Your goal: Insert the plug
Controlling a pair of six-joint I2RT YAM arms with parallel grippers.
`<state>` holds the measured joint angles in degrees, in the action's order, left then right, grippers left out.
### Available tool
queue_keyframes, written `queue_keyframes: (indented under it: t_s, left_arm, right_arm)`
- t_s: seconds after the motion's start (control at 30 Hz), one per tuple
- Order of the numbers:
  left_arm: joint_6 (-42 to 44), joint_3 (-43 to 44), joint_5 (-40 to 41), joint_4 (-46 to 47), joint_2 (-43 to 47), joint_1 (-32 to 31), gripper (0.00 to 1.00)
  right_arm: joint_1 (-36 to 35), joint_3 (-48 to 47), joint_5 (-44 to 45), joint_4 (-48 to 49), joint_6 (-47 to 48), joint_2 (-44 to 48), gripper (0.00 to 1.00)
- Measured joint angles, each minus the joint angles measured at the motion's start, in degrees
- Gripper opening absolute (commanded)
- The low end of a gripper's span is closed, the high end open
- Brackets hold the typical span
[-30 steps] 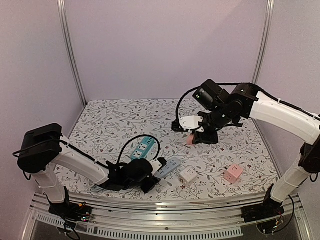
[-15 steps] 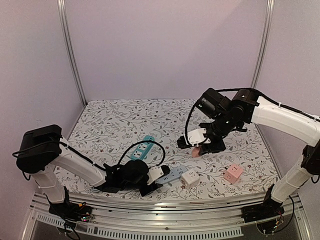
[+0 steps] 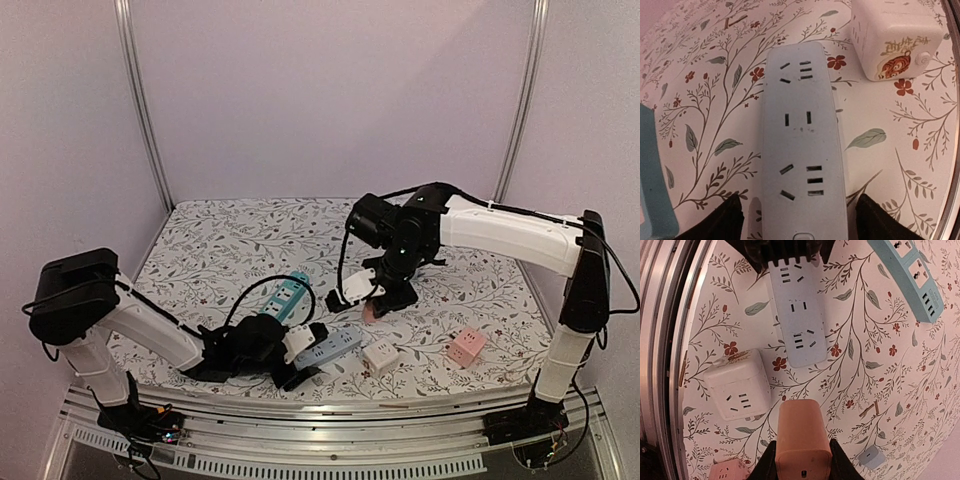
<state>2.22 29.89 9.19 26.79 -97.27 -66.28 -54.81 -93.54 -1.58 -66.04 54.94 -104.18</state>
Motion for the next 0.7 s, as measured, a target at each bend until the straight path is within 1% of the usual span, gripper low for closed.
queue_keyframes:
  t_s: [0.13,0.3,0.37,0.47,0.63,0.7]
  left_arm:
    - [-1.16,1.46,-0.50,2.38,-2.25,1.46,0.99]
    - [-1.81,0.59,-1.42,4.81,-2.78,1.57,0.93]
    - [-1.81,-0.20,-1.79,5.60,-2.51,1.57,0.91]
    - [-1.75,-1.53,-2.05,5.90,-1.49,1.57,0.91]
    - [-1.79,-5.73,-1.68,10.78,-0.37,1.68,0.91]
    - [-1.86,-7.32,-1.29,12.70,0.02,1.79,0.89]
  right_arm:
    - [-0.87,-1.49,0.76,0.09,0.90,-3.02,0.00]
    - [-2.05,-2.14,1.22,0.00,1.88,-6.40,0.00]
    - [-2.38,-2.38,1.33,-0.07,2.38,-7.19,0.00]
    - [-2.69,-3.02,1.66,-0.09,3.08,-7.76,0.00]
    - [-2.93,-4.26,3.26,0.22,4.24,-9.11,0.00]
    - [-2.93,-4.57,3.65,0.55,4.66,-10.05,0.00]
